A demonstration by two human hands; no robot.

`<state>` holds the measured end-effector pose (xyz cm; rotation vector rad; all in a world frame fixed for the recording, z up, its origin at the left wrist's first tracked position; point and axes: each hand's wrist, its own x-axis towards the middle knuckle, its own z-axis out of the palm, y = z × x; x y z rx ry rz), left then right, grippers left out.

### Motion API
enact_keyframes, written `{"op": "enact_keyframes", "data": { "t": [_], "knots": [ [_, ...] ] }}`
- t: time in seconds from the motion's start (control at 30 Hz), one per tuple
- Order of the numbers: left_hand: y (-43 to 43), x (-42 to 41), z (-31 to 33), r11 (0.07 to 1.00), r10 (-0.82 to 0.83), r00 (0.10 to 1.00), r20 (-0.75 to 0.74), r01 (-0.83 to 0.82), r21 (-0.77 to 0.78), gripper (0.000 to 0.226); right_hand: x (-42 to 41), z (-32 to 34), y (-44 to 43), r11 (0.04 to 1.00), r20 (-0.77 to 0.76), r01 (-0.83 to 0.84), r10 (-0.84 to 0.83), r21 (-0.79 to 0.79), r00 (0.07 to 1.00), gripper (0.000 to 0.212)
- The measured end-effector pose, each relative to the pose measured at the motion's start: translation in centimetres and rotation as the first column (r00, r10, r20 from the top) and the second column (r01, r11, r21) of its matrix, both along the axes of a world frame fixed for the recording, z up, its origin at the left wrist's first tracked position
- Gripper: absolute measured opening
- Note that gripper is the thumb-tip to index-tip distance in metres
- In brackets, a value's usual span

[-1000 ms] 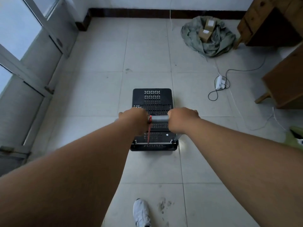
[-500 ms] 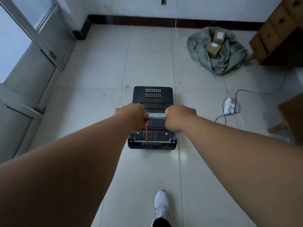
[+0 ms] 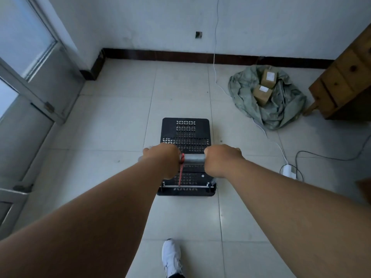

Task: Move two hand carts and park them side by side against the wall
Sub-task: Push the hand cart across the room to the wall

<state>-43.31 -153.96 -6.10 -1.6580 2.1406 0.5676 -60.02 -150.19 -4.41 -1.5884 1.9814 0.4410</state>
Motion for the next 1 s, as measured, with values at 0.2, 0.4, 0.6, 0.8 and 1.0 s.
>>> {"op": "enact_keyframes", "data": {
  "t": [0.2, 0.4, 0.6, 0.8, 1.0],
  "knots": [
    [-12.5, -2.9, -0.4, 1.0, 0.029, 1.0, -0.007, -0.029, 0.005, 0.016, -2.6, 0.3, -12.6, 0.999, 0.003, 0.021, -0.021, 0.035, 1.0, 0.013],
    [-25.2, -5.6, -0.7, 0.999, 0.029, 0.999, 0.014, -0.029, -0.014, 0.017, -5.5, 0.3, -25.1, 1.0, 0.0, -0.002, 0.002, -0.003, 1.0, 0.013],
    [-38.2, -8.6, 0.0, 0.999, 0.036, 0.999, 0.011, -0.036, -0.007, 0.015, -8.4, 1.7, -37.9, 1.0, 0.035, 0.015, -0.015, -0.001, 0.999, 0.028],
    [-51.1, -11.8, -0.3, 0.999, 0.039, 0.999, 0.023, -0.04, 0.005, 0.019, -11.9, 0.9, -50.7, 0.999, 0.037, 0.035, -0.035, -0.001, 0.999, 0.023],
    [-64.4, -14.5, -1.2, 1.0, 0.018, 1.0, -0.001, -0.018, -0.021, 0.013, -14.5, -0.2, -63.8, 0.999, -0.001, 0.011, -0.011, -0.037, 1.0, 0.014]
  ]
}}
